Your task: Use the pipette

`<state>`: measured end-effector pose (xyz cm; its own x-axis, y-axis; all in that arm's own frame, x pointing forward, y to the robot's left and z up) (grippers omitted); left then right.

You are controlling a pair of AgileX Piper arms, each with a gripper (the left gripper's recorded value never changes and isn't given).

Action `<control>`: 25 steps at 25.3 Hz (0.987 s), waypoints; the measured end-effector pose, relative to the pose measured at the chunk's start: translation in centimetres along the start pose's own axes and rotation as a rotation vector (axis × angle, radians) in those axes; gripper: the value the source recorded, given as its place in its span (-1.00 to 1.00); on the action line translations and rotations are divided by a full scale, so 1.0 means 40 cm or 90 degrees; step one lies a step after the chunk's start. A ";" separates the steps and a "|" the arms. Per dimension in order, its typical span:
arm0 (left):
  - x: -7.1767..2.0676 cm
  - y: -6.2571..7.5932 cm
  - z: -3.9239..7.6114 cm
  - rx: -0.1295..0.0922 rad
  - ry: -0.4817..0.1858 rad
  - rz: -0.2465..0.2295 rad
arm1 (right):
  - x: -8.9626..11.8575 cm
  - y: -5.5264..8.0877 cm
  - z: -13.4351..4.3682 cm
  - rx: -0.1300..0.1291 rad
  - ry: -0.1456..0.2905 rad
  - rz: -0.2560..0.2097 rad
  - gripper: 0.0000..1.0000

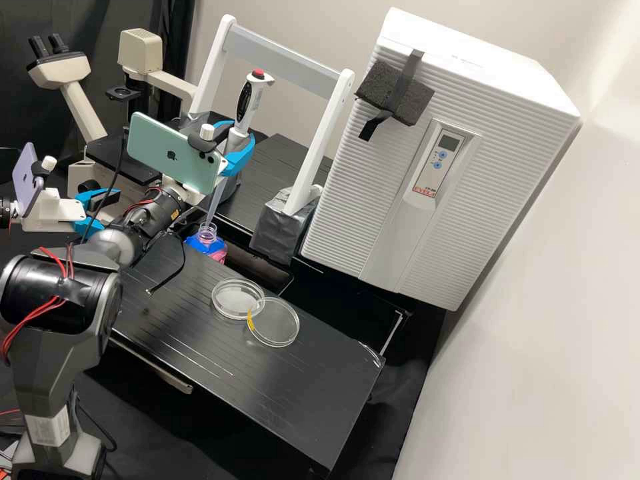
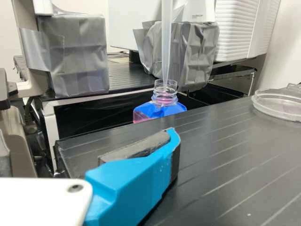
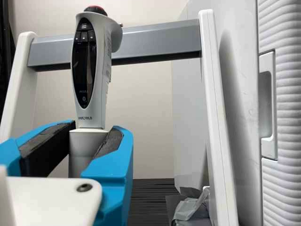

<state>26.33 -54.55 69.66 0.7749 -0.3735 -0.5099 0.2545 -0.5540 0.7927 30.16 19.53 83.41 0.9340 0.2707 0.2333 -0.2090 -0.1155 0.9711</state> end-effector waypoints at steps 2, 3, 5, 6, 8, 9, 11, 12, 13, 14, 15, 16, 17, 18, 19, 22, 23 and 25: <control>0.000 0.000 -0.002 0.000 0.001 0.000 | 0.001 -0.001 0.002 -0.002 0.002 0.007 -1.00; 0.000 0.001 -0.003 0.000 0.002 0.001 | 0.002 -0.005 0.006 -0.004 0.002 0.013 -1.00; -0.001 0.002 -0.006 0.000 0.005 0.001 | -0.002 -0.013 0.019 -0.012 0.002 0.024 -1.00; -0.001 0.002 -0.007 -0.001 0.005 0.002 | -0.003 -0.020 0.027 -0.018 0.003 0.033 -1.00; -0.001 0.002 -0.007 -0.001 0.005 0.002 | -0.007 -0.033 0.040 -0.025 -0.002 0.030 -1.00; -0.001 0.002 -0.009 -0.001 0.007 0.002 | -0.009 -0.040 0.048 -0.029 -0.007 0.025 -1.00; -0.002 0.003 -0.010 -0.001 0.008 0.002 | -0.013 -0.054 0.062 -0.035 -0.015 0.015 -1.00; -0.002 0.003 -0.012 -0.001 0.009 0.003 | -0.015 -0.064 0.072 -0.035 -0.022 0.007 -1.00; -0.002 0.004 -0.013 -0.001 0.011 0.003 | -0.018 -0.067 0.077 -0.034 -0.025 0.003 -1.00; -0.002 0.004 -0.013 -0.001 0.009 0.003 | -0.020 -0.070 0.080 -0.033 -0.028 0.000 -1.00; -0.002 0.004 -0.013 -0.001 0.009 0.003 | -0.025 -0.074 0.084 -0.031 -0.031 -0.006 -1.00; -0.002 0.004 -0.013 -0.001 0.009 0.003 | -0.028 -0.076 0.087 -0.032 -0.034 -0.011 -1.00; -0.002 0.004 -0.013 -0.001 0.009 0.003 | -0.032 -0.079 0.089 -0.031 -0.036 -0.015 -1.00; -0.002 0.004 -0.013 -0.001 0.009 0.003 | -0.035 -0.082 0.090 -0.028 -0.036 -0.018 -1.00; -0.002 0.004 -0.013 -0.001 0.009 0.003 | -0.038 -0.085 0.092 -0.029 -0.038 -0.022 -1.00; -0.002 0.004 -0.013 -0.001 0.009 0.003 | -0.047 -0.088 0.085 -0.015 -0.035 -0.027 -1.00; -0.002 0.004 -0.013 -0.001 0.009 0.003 | -0.050 -0.089 0.083 -0.012 -0.034 -0.029 -1.00; -0.002 0.004 -0.013 -0.001 0.009 0.003 | -0.053 -0.092 0.078 -0.008 -0.032 -0.027 -1.00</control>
<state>26.59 -54.23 69.98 0.7844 -0.3647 -0.5016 0.2520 -0.5516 0.7951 29.86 16.39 79.19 0.9554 0.2270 0.1887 -0.1717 -0.0930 0.9808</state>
